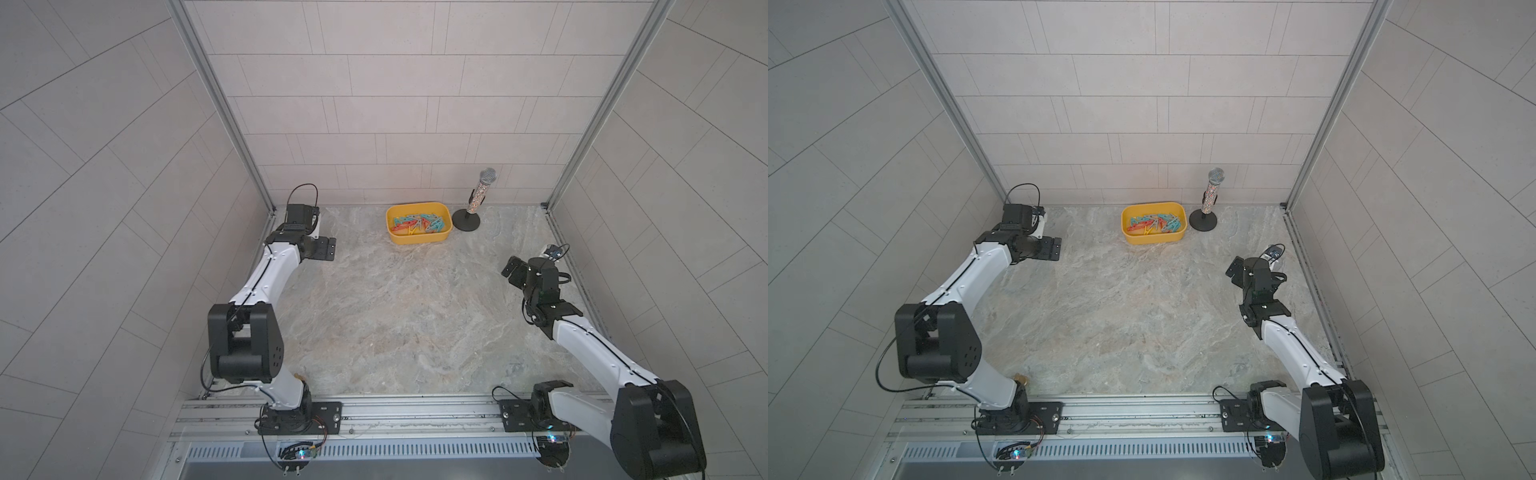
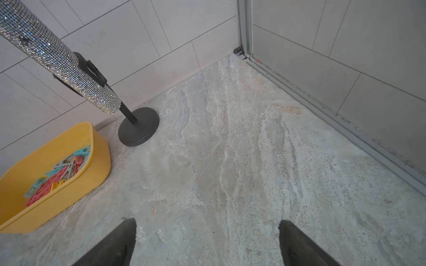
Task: Take the clothespins out of the storage box
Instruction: Move the storage box to the center of the board.
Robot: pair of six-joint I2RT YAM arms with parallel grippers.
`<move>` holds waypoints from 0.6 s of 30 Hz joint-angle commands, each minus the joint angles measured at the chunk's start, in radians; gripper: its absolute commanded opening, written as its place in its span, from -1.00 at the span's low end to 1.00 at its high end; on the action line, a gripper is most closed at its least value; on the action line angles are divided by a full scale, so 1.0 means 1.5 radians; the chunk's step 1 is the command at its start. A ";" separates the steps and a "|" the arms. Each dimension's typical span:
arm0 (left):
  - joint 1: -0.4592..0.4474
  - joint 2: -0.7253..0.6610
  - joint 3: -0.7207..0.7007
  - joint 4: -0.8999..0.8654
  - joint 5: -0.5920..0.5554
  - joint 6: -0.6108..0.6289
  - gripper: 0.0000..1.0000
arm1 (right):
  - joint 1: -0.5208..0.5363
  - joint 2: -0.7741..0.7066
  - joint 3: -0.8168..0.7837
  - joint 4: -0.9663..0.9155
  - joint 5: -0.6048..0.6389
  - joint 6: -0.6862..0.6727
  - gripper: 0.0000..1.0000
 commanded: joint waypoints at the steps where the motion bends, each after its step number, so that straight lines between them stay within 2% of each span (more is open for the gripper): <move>1: -0.029 0.027 0.061 -0.147 0.038 0.023 1.00 | 0.001 -0.007 0.024 -0.078 -0.049 0.008 1.00; 10: -0.162 0.114 0.195 -0.164 0.021 0.042 1.00 | 0.003 0.022 0.047 -0.140 -0.192 0.044 0.79; 12: -0.179 0.149 0.237 -0.165 0.020 0.018 0.97 | 0.006 0.021 0.047 -0.146 -0.204 0.045 0.77; 15: -0.191 0.204 0.296 -0.155 0.029 -0.038 0.79 | 0.009 0.012 0.041 -0.151 -0.208 0.044 0.76; 18: -0.204 0.252 0.340 -0.128 0.034 -0.077 0.77 | 0.012 -0.002 0.033 -0.152 -0.208 0.043 0.75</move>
